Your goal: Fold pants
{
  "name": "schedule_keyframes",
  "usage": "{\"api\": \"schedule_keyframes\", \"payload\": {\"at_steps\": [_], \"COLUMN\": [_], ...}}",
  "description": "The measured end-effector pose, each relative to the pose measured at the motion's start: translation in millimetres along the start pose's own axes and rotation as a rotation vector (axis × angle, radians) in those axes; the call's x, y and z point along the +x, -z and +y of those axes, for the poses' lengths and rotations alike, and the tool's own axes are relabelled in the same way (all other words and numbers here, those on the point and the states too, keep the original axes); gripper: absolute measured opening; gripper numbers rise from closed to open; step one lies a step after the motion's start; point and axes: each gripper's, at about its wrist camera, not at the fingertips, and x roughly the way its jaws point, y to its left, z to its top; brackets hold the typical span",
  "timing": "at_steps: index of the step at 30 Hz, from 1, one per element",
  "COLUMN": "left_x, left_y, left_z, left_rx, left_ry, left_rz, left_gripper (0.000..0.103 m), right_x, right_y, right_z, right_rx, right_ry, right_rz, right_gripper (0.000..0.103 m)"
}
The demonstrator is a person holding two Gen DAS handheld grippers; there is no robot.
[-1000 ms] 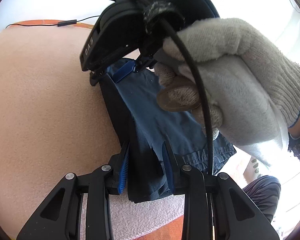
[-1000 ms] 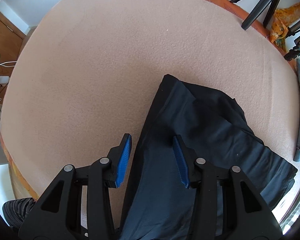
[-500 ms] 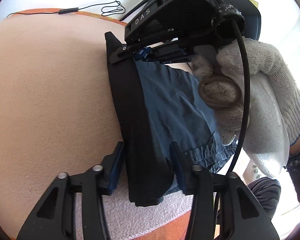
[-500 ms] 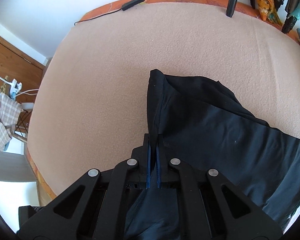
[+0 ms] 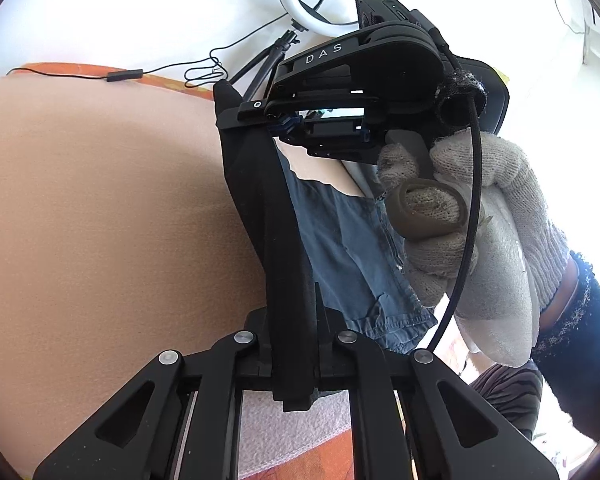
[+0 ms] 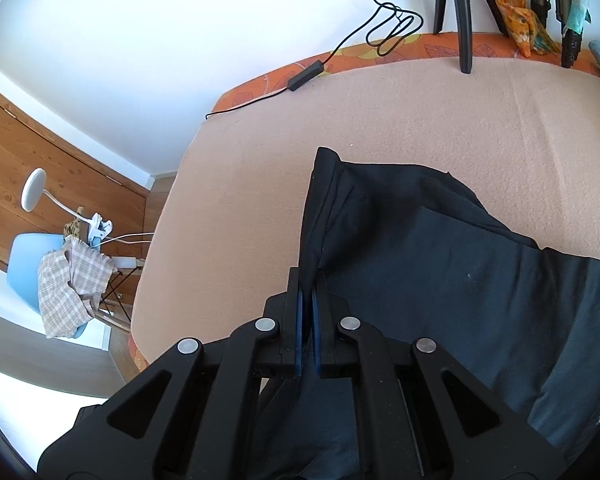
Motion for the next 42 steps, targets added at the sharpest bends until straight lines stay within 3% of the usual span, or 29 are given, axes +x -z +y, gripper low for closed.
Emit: {"api": "schedule_keyframes", "payload": {"at_steps": [3,10,16,24,27,32,38,42], "left_x": [-5.7,-58.9,-86.2,-95.5,-110.9,-115.8,-52.6,-12.7], "left_y": [-3.8,-3.6,-3.1,-8.4,-16.5,-37.4,-46.0,-41.8], "left_z": [6.7,34.3,37.6,-1.4,-17.1,-16.0,17.2,8.2], "left_rx": [-0.026,-0.067,-0.062,0.041,0.047,0.052,-0.010,0.039], "left_ry": [-0.014,-0.067,-0.078,-0.042,0.036,0.014,-0.040,-0.066], "left_rz": [-0.030,-0.125,-0.147,-0.137,-0.183,-0.248,-0.125,-0.048], "left_gripper": [0.009,0.009,0.009,0.021,0.027,0.029,0.029,0.029], "right_x": [11.2,37.2,46.8,4.1,-19.0,-52.1,-74.7,-81.8], "right_y": [2.0,0.9,3.3,2.4,2.9,6.7,10.9,15.2], "right_z": [25.5,82.9,122.7,85.2,62.0,25.5,-16.0,-44.4], "right_rx": [-0.014,-0.065,-0.108,-0.043,-0.011,0.033,0.082,0.109], "right_ry": [-0.020,-0.081,-0.122,-0.138,-0.140,-0.135,-0.122,-0.112], "right_rz": [0.001,0.014,0.011,-0.052,-0.085,-0.123,-0.145,-0.143], "right_gripper": [0.004,0.004,0.004,0.004,0.004,0.004,0.004,0.004]}}
